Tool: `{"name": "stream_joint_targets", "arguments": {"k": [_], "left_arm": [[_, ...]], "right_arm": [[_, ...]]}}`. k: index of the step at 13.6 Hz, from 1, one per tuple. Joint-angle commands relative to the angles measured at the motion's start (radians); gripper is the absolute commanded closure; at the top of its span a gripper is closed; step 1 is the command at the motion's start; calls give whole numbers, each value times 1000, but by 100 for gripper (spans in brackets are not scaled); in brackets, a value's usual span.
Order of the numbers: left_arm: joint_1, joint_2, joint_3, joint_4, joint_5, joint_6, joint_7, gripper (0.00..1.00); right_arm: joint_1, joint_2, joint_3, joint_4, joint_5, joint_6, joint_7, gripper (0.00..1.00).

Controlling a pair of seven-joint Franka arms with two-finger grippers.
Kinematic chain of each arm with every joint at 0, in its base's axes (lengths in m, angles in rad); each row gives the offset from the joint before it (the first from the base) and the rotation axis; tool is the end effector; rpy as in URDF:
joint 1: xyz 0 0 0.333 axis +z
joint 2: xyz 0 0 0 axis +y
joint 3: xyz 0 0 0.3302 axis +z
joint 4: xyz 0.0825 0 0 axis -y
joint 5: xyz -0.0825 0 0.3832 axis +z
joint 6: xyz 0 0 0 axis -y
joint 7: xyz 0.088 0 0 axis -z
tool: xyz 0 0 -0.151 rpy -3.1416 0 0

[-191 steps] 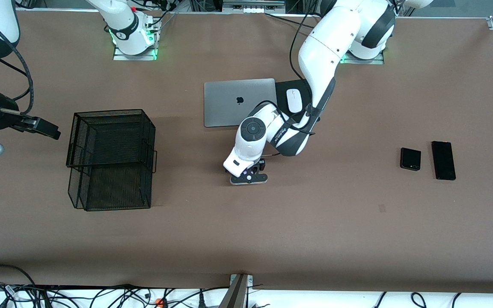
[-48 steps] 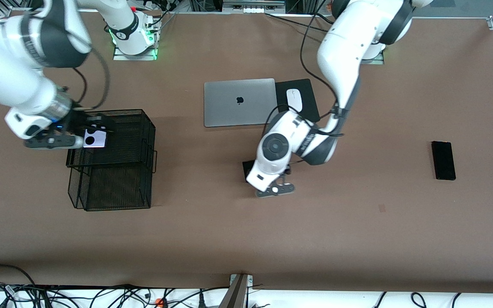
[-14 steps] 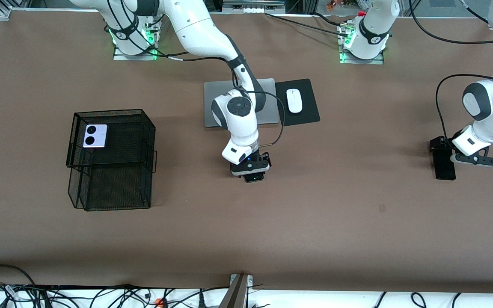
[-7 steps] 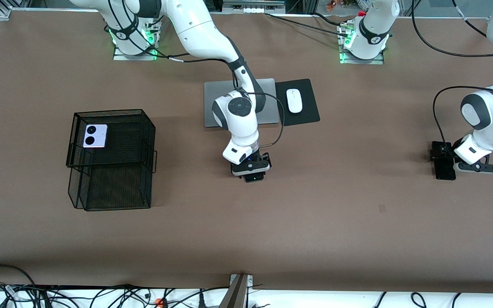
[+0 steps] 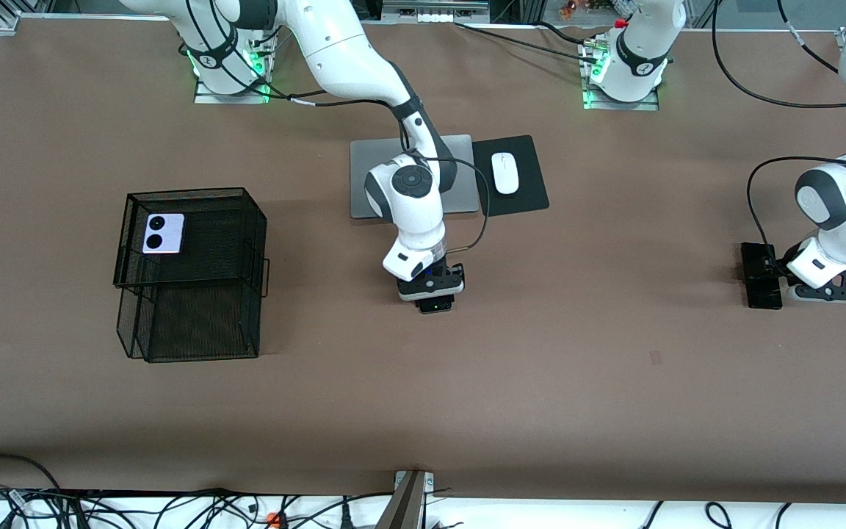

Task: Place phones with both arms
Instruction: 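Grasp the black flip with the right gripper while the left gripper grasps the bar phone, then lower the black flip into the organizer while the left gripper carries the bar phone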

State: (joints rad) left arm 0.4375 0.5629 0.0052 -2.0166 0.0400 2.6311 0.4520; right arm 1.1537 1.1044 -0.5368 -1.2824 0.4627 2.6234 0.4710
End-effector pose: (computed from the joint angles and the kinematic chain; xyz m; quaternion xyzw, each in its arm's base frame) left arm 0.5564 0.2637 0.1417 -0.9994 0.0223 -0.0182 0.0216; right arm 0.5770 0.5513 0.1338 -0.9769 -0.0649 -0.1982 0.0474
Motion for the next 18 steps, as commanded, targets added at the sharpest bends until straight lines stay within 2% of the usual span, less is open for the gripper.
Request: {"name": "stream_joint_targets", "arguments": {"k": [1,4,7,8,9,11,13,15,18], "left_arm": [[12,25,-14,21,-17,10,8,0],[10,37,-14,21,-17,10,7,0],[10,43,-16,21,-41,18,4,0],[9,43,-16,21,-52,18,4,6],[7,45,-16,21,-54,18,2,22],[6,43,-16,21,-54,18,-16,66],[4,43,-16,21,-54,18,-21,90],[1,43,-16,21,-54,15,-41,100],[-3,37,-17,24,-54,12,-65,100]], "right_arm": [[17,-125,-11,-111,-13,-19,14,89],[17,-354,-66,-268,-16,-173,-67,89],[15,-510,-211,-311,-16,-432,-269,89],[15,-541,-271,-310,-16,-524,-326,88],[15,-563,-334,-304,-16,-580,-389,88],[17,-587,-440,-302,-16,-644,-509,87],[8,-584,-543,-308,-16,-726,-642,87],[-55,-580,-587,-336,-15,-730,-789,87],[-208,-548,-571,-368,19,-720,-905,87]]}}
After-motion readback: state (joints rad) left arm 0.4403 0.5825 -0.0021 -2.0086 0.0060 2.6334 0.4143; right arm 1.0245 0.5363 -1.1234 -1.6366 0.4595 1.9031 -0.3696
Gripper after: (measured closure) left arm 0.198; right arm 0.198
